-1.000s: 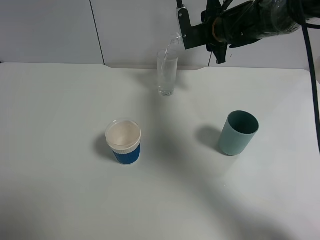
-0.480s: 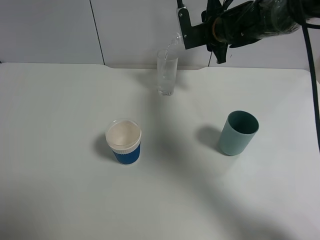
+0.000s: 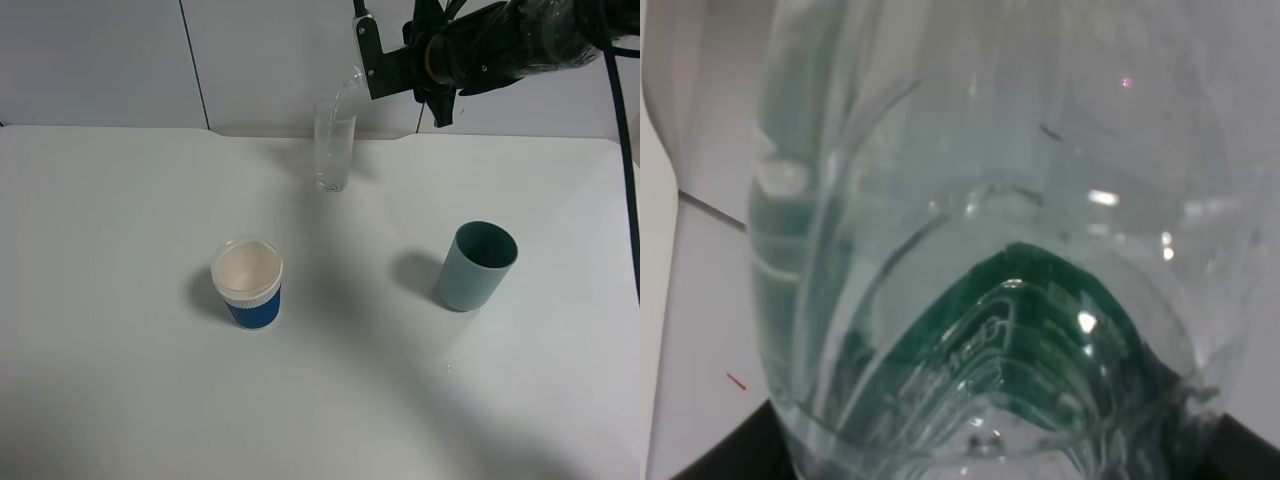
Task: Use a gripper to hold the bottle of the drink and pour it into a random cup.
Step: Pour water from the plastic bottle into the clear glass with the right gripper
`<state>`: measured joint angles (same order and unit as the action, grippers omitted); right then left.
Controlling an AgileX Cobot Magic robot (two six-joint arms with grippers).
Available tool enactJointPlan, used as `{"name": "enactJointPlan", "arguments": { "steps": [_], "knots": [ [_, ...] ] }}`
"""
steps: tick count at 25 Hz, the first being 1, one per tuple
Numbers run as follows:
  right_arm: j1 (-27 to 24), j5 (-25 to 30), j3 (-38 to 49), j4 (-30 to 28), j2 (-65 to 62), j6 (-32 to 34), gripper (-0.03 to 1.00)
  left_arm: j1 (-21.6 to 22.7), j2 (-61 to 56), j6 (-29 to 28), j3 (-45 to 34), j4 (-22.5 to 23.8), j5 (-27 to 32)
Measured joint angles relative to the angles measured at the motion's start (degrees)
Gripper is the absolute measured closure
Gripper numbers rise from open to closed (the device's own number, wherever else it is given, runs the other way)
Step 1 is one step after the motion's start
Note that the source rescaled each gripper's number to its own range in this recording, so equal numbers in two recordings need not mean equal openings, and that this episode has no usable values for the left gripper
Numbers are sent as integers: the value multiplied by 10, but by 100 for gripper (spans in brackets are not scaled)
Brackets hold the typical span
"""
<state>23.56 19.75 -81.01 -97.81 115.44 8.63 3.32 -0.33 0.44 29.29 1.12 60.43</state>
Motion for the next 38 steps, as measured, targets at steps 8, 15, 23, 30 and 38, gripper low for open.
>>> {"name": "enactJointPlan", "arguments": {
  "steps": [8,15,23,30,38],
  "knots": [
    [0,0,0,0,0,-15,97,0,0,0,0,0,0],
    [0,0,0,0,0,-17,97,0,0,0,0,0,0],
    [0,0,-1,0,0,-26,97,0,0,0,0,-1,0],
    [0,0,-1,0,0,-40,97,0,0,0,0,-1,0],
    [0,1,-1,0,0,-41,97,0,0,0,0,-1,0]
  ]
}}
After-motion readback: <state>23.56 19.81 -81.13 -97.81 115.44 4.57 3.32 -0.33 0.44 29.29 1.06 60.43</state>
